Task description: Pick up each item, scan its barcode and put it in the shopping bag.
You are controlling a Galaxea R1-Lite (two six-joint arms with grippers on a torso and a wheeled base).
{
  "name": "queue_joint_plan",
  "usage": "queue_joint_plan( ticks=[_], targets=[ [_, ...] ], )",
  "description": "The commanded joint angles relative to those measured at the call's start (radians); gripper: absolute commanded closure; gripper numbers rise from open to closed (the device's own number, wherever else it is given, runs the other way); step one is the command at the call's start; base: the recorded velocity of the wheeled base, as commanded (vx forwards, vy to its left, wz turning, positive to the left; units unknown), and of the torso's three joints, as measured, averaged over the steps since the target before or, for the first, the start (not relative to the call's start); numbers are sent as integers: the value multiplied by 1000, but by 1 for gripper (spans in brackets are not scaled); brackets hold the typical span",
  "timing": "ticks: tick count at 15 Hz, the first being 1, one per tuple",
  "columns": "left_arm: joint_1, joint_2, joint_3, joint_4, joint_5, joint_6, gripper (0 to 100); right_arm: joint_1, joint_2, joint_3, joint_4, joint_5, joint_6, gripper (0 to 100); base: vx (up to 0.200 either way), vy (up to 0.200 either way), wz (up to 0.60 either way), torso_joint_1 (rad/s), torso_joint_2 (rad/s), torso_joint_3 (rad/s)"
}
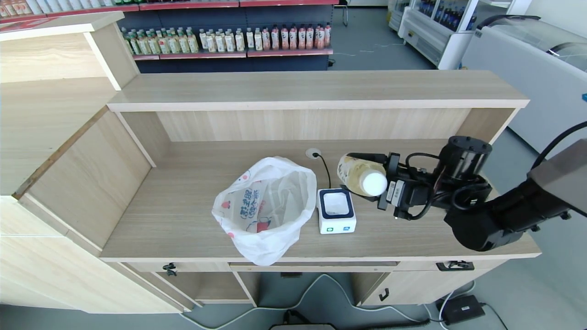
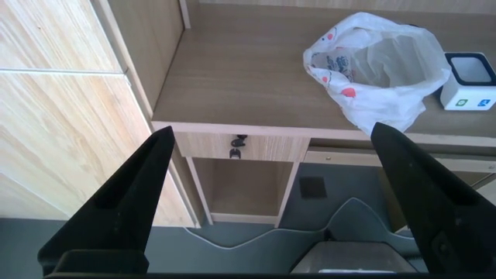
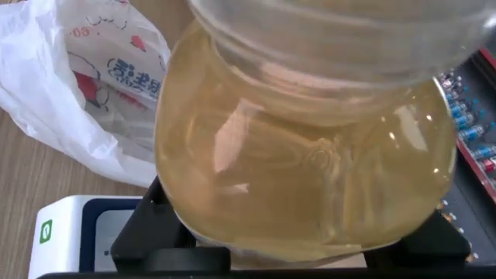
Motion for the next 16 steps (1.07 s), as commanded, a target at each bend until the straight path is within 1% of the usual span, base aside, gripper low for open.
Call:
queue_joint_plan(
  ticks=[1, 5, 8, 10, 12, 13, 15, 16],
  targets=[
    [0, 0, 0, 0, 0, -1, 0, 1, -8, 30, -1, 3, 0, 100, 0, 0, 0, 0, 0, 0],
    [0, 0, 0, 0, 0, -1, 0, -25, -87, 71, 18, 0, 59, 100, 0, 0, 0, 0, 0, 0],
    [0, 0, 0, 0, 0, -1, 0, -111, -156, 102, 15, 16, 45, 100, 0, 0, 0, 0, 0, 0],
    [0, 0, 0, 0, 0, -1, 0, -148, -180, 95, 15, 27, 36, 100, 0, 0, 0, 0, 0, 0],
    [0, 0, 0, 0, 0, -1, 0, -165, -189, 103, 24, 27, 16, 100, 0, 0, 600, 0, 0, -2],
    [0, 0, 0, 0, 0, -1, 0, -166, -185, 103, 30, 27, -20, 100, 0, 0, 600, -7, 2, -2],
    [0, 0, 0, 0, 0, -1, 0, -168, -139, 94, 47, 59, -70, 100, 0, 0, 600, 2, 2, 2],
    [0, 0, 0, 0, 0, -1, 0, -181, -105, 77, 45, 67, -89, 100, 0, 0, 0, 0, 0, 0]
  ],
)
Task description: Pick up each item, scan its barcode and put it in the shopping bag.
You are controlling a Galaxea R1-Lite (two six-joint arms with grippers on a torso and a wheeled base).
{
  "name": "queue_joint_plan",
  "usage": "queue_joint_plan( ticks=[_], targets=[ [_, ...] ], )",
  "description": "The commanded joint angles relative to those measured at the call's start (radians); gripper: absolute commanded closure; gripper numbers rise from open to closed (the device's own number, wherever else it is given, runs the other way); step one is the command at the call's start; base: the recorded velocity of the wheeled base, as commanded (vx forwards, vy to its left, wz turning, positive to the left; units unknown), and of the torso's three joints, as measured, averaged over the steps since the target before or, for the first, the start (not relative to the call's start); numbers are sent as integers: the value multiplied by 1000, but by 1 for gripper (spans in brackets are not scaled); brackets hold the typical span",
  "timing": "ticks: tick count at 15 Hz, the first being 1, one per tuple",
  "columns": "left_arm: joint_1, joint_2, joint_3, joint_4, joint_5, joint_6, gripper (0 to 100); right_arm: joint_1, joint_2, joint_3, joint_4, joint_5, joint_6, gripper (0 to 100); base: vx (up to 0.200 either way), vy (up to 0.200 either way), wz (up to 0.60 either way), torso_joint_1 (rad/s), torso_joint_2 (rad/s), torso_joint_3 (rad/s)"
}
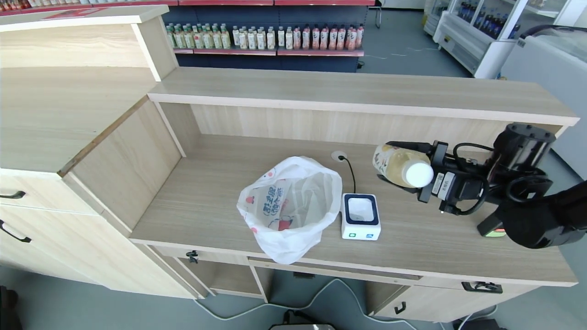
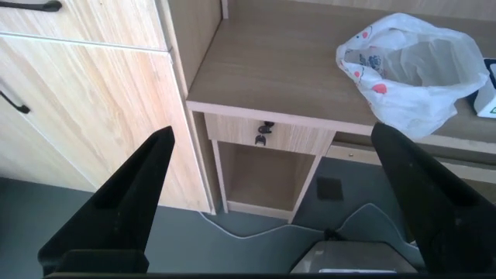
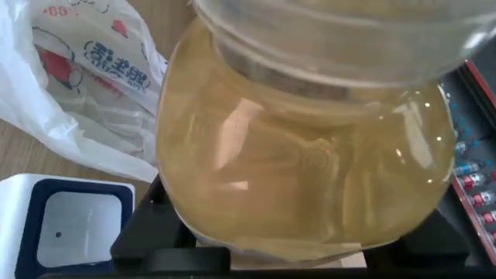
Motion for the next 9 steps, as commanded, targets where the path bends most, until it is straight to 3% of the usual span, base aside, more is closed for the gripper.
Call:
queue_joint_plan(
  ticks=[1, 7, 9],
  targets=[
    [0, 0, 0, -1, 0, 0, 0, -37, 81, -31, -4, 10, -42, 100, 0, 0, 0, 0, 0, 0],
    [0, 0, 0, -1, 0, 0, 0, -91, 198, -36, -16, 18, -59, 100, 0, 0, 0, 0, 0, 0],
    [0, 0, 0, -1, 0, 0, 0, -77, 219, -32, -16, 66, -62, 100, 0, 0, 0, 0, 0, 0]
  ],
)
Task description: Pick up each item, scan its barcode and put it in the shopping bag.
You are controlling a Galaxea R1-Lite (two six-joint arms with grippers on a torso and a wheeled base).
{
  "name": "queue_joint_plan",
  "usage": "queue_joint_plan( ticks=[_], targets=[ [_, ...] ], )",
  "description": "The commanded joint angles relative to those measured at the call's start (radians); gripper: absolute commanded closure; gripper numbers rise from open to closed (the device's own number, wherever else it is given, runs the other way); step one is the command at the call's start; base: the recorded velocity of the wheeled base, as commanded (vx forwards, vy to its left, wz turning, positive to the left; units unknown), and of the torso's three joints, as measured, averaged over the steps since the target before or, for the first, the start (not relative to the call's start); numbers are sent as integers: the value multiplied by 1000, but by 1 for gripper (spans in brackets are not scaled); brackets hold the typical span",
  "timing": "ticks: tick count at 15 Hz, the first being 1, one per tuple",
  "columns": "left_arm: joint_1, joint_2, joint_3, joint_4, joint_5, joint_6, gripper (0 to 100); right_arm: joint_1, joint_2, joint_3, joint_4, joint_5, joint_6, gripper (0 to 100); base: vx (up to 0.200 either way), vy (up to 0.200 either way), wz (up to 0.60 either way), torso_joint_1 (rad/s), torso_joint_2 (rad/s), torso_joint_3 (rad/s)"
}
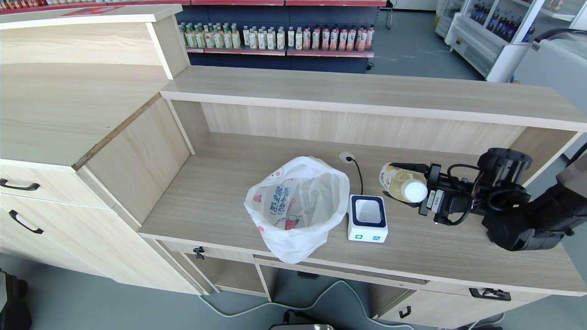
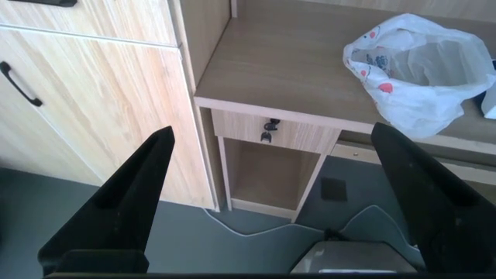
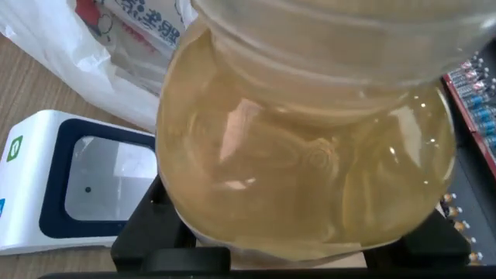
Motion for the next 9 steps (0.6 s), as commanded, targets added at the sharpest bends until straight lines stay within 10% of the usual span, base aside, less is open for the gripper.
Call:
queue_joint_plan(
  ticks=[1, 9],
  targets=[
    [0, 0, 0, 0, 0, 0, 0, 15, 34, 7, -1, 13, 0, 100, 0, 0, 0, 0, 0, 0],
    [0, 0, 0, 0, 0, 0, 0, 38, 92, -10, -24, 11, 1, 100, 0, 0, 0, 0, 0, 0]
  ],
)
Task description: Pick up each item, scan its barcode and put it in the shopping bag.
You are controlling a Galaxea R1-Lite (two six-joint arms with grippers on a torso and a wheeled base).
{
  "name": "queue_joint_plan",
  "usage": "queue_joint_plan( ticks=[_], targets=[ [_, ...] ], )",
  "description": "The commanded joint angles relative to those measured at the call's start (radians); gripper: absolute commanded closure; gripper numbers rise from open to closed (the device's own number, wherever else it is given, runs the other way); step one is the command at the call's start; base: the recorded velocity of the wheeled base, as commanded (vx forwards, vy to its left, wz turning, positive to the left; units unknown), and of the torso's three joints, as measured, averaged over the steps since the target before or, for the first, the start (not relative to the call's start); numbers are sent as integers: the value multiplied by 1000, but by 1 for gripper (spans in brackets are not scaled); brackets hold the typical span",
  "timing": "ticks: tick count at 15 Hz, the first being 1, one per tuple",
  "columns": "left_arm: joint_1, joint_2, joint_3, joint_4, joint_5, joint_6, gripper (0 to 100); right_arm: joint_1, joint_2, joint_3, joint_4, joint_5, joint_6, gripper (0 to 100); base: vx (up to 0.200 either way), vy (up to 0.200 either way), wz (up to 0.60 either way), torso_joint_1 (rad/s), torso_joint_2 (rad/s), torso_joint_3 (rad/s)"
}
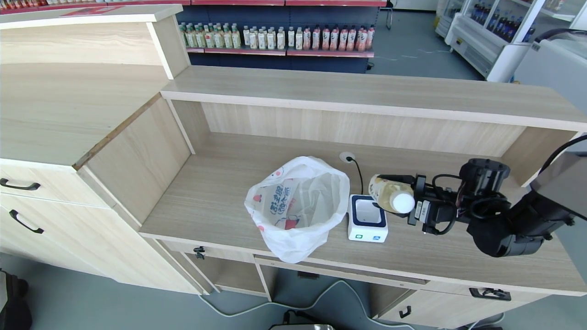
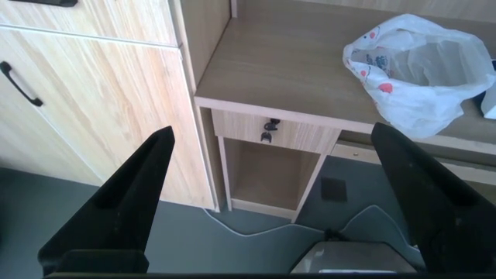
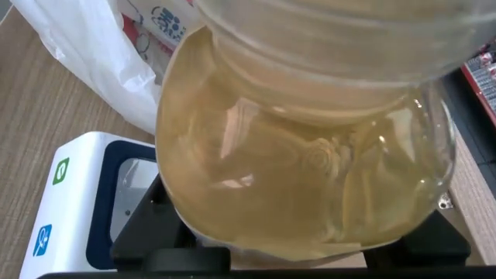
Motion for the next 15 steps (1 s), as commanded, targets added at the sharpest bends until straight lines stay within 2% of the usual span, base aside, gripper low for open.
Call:
queue_joint_plan(
  ticks=[1, 15],
  targets=[
    [0, 0, 0, 0, 0, -1, 0, 2, 19, -3, -1, 1, -1, 100, 0, 0, 0, 0, 0, 0],
    [0, 0, 0, 0, 0, -1, 0, 17, 87, -41, -19, 1, 1, 100, 0, 0, 0, 0, 0, 0]
  ],
)
